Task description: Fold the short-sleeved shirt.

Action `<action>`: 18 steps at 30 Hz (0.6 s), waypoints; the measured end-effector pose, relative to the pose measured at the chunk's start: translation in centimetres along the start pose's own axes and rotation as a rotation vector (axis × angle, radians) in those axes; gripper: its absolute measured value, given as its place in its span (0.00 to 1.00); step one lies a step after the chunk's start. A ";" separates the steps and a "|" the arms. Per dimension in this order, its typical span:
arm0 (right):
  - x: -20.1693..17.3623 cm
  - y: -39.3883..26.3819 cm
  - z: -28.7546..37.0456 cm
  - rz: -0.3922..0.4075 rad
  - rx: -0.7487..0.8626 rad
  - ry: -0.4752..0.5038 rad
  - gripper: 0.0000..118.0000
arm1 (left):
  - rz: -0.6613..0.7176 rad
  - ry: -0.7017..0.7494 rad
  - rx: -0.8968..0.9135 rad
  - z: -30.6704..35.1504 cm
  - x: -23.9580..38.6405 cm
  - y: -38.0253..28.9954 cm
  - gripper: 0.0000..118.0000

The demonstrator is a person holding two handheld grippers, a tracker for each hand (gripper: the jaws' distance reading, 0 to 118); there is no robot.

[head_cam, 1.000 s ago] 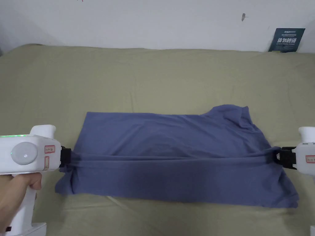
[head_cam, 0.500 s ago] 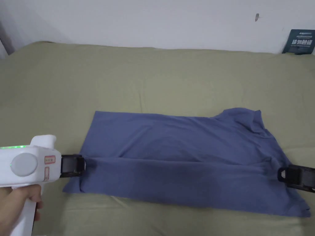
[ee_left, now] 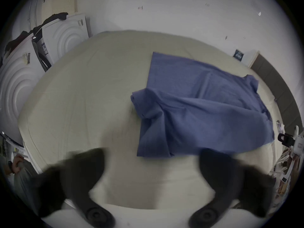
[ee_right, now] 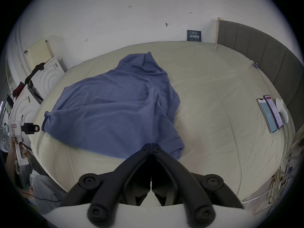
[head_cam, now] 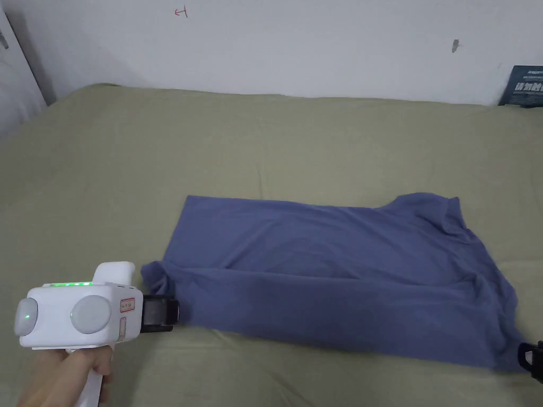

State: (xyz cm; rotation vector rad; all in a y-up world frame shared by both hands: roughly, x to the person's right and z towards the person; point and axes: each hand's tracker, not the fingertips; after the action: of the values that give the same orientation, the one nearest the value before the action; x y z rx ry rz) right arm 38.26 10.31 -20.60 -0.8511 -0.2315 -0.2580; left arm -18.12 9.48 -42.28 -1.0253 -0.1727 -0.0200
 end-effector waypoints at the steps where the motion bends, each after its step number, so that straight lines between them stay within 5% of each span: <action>1: 0.1 -0.1 -0.1 -0.003 -0.006 0.001 0.00 | 0.001 -0.008 0.023 -0.3 0.1 0.2 1.00; 4: 0.4 0.2 -0.6 -0.002 -0.017 -0.001 0.00 | 0.003 0.026 -0.009 -3.7 -1.1 0.7 0.98; 5: 0.5 0.1 -0.8 -0.006 -0.021 -0.001 0.00 | 0.002 0.024 -0.021 -4.5 -1.2 0.8 0.84; 6: 0.6 0.1 -0.8 -0.010 -0.024 -0.003 0.00 | 0.003 0.035 -0.025 -4.8 -1.3 0.8 0.56; 7: 0.7 0.0 -0.9 -0.011 -0.025 -0.006 0.00 | -0.003 0.023 -0.024 -3.6 -0.1 0.9 0.41; 9: 1.6 0.0 -1.3 -0.012 -0.030 -0.011 0.00 | -0.018 -0.003 -0.004 -3.0 0.5 0.5 0.37; 11: 1.7 0.0 -1.3 -0.018 -0.033 -0.013 0.00 | -0.011 -0.101 -0.003 -2.3 0.7 1.0 0.05; 13: 1.7 0.1 -1.1 -0.026 -0.034 -0.008 0.02 | -0.034 -0.030 0.004 -2.4 1.1 1.0 0.05; 14: 1.6 0.2 -1.2 -0.037 -0.036 -0.012 0.19 | -0.033 -0.043 0.000 -2.4 1.0 1.0 0.05; 16: 1.9 0.6 -1.7 -0.057 -0.047 0.003 0.85 | -0.030 -0.045 -0.004 -2.3 0.9 1.1 0.05; 17: 2.0 0.6 -2.1 -0.078 -0.049 0.034 1.00 | -0.015 -0.051 -0.005 -2.3 0.8 1.1 0.05; 18: 2.1 0.8 -2.0 -0.082 0.016 0.058 1.00 | -0.013 -0.046 0.000 -2.2 0.6 1.3 0.05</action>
State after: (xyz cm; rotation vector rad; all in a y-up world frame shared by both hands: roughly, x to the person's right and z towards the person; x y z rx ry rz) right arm 40.72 9.03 -21.80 -0.8180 -0.2137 -0.3563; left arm -17.08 8.31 -44.37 -1.0250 -0.2214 -0.0081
